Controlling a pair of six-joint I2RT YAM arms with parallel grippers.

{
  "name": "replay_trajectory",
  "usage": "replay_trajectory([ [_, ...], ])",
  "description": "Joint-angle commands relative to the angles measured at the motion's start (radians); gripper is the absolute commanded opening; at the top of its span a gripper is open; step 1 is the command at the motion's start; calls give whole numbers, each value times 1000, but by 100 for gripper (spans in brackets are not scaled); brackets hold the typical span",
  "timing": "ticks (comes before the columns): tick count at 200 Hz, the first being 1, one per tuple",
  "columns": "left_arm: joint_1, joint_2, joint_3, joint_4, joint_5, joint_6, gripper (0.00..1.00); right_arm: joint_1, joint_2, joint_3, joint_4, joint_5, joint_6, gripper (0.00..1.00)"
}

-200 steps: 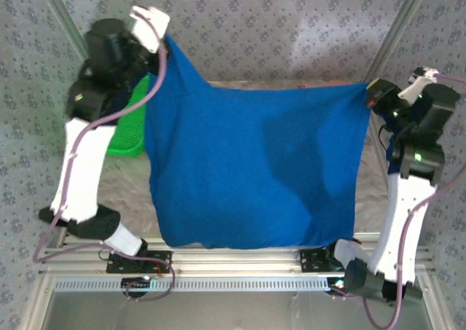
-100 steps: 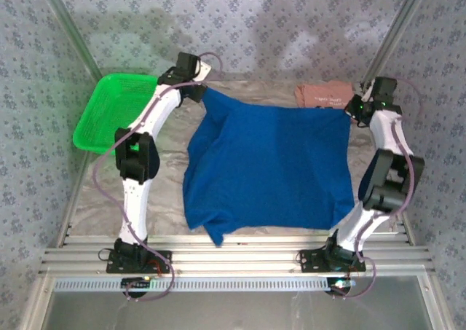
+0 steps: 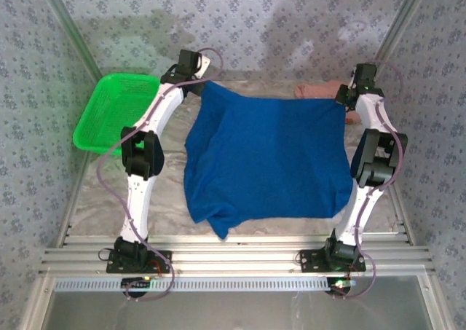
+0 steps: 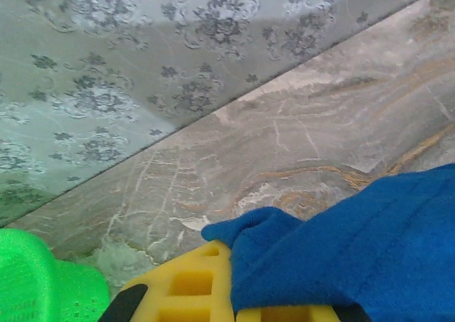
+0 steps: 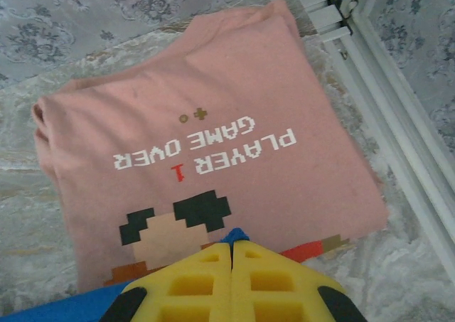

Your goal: Fold and stack the t-shirts

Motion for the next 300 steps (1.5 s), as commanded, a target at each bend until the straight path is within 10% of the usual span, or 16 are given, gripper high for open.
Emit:
replay_trajectory([
  [1, 15, -69, 34, -46, -33, -18, 0, 2, -63, -40, 34, 51, -39, 0],
  [62, -22, -260, -140, -218, 241, -208, 0, -2, -206, -203, 55, 50, -41, 0],
  [190, -120, -751, -1091, -26, 332, -500, 0, -62, -512, -691, 63, 25, 29, 0],
  [300, -242, -812, -1210, -28, 351, -588, 0, -83, -456, -750, 51, 59, 44, 0],
])
